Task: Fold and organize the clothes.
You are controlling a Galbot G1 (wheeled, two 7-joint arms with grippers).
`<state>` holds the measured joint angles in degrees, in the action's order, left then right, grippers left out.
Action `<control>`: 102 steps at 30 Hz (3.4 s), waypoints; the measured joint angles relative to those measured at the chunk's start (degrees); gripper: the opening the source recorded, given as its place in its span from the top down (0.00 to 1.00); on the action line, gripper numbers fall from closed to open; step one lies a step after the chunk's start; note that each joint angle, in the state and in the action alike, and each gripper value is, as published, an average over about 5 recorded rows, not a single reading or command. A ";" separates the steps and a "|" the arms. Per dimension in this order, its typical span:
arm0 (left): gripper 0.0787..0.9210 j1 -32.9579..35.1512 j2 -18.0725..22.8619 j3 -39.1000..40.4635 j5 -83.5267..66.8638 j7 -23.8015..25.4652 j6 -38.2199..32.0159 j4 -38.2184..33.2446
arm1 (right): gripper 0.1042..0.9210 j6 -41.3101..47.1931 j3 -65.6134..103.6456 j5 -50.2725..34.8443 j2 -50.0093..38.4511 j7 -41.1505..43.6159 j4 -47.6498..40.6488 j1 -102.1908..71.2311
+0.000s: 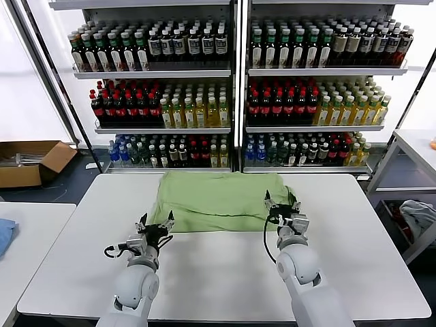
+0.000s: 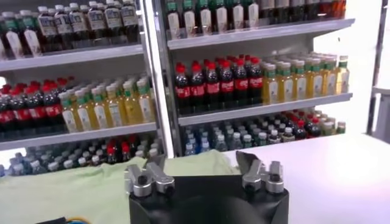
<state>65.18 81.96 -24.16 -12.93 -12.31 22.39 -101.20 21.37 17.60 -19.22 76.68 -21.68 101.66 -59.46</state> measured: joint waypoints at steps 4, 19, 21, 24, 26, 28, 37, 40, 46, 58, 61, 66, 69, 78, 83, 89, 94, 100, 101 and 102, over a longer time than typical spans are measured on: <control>0.12 1.04 -0.55 -0.42 0.66 0.09 0.50 -0.85 | 0.12 1.52 0.69 0.44 -1.25 -0.65 1.05 -2.04; 0.12 1.70 -1.71 -0.51 3.31 0.95 1.32 -0.35 | 0.12 3.85 2.00 0.32 -2.46 -1.97 0.83 -4.53; 0.12 1.49 -1.69 -0.44 3.63 1.07 1.32 0.11 | 0.12 3.85 2.15 0.10 -2.45 -2.00 0.47 -4.59; 0.12 1.17 -1.62 -0.33 4.04 1.17 1.31 0.92 | 0.12 3.85 2.23 -0.27 -2.31 -2.01 -0.11 -4.57; 0.12 0.95 -1.60 -0.28 4.25 1.20 1.31 1.46 | 0.12 3.88 2.19 -0.50 -2.16 -2.01 -0.58 -4.49; 0.12 0.70 -1.65 -0.27 4.41 1.20 1.31 2.02 | 0.13 3.93 2.09 -0.67 -1.95 -2.01 -1.13 -4.33; 0.19 -0.10 -1.91 -0.50 4.59 1.21 2.05 4.34 | 0.41 3.92 1.45 -0.81 -0.97 -2.01 -3.36 -4.04; 0.30 0.11 -1.96 -0.50 4.49 1.39 2.31 4.76 | 0.51 3.84 1.21 -0.64 -0.93 -1.91 -3.53 -4.23; 0.50 0.16 -2.09 -0.49 4.32 1.77 2.34 5.54 | 0.72 3.86 0.99 -0.22 -1.10 -1.28 -3.24 -4.90; 0.92 1.66 -2.75 0.07 4.61 2.20 2.25 4.18 | 0.99 4.25 1.28 0.25 -2.31 -1.20 0.66 -7.53; 0.99 2.79 -2.89 0.47 4.95 1.91 2.22 2.47 | 0.99 4.35 1.35 0.65 -2.47 -1.52 3.20 -8.90; 1.00 5.74 -3.57 0.84 5.35 1.24 2.44 -2.35 | 0.99 4.68 1.29 1.69 -2.71 -2.55 9.14 -13.17; 1.00 8.44 -4.18 0.72 5.70 0.81 2.61 -6.24 | 0.99 4.99 1.25 2.43 -2.62 -3.71 13.06 -16.97; 1.00 19.55 -6.21 -0.44 6.14 -1.28 3.84 -18.05 | 0.99 4.54 1.20 4.20 -3.72 -9.11 20.90 -30.22; 1.00 26.24 -6.75 -0.78 6.35 -2.23 3.79 -21.21 | 0.99 4.09 0.94 4.92 -4.28 -11.36 23.13 -35.42; 0.99 31.51 -6.56 -0.43 6.34 -3.23 3.91 -23.46 | 0.84 3.24 0.11 5.70 -4.32 -13.48 25.73 -39.81; 0.85 33.56 -6.02 -0.33 6.01 -3.68 4.22 -25.51 | 0.66 2.57 0.24 5.67 -4.38 -14.94 29.10 -42.27; 0.64 34.12 -4.77 -0.69 5.57 -4.16 3.92 -28.77 | 0.44 1.07 2.05 5.21 -3.83 -15.57 32.68 -42.43; 0.61 34.07 -4.56 -0.89 5.58 -4.16 3.63 -29.30 | 0.41 0.80 2.60 5.08 -3.74 -15.42 32.87 -42.04; 0.58 33.97 -4.40 -1.13 5.61 -4.12 3.28 -29.77 | 0.37 0.57 3.20 4.94 -3.70 -15.12 32.97 -41.47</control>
<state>99.15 77.57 -25.29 -7.32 -16.43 25.67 -130.97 21.94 20.80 -14.29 72.98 -36.81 134.63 -100.93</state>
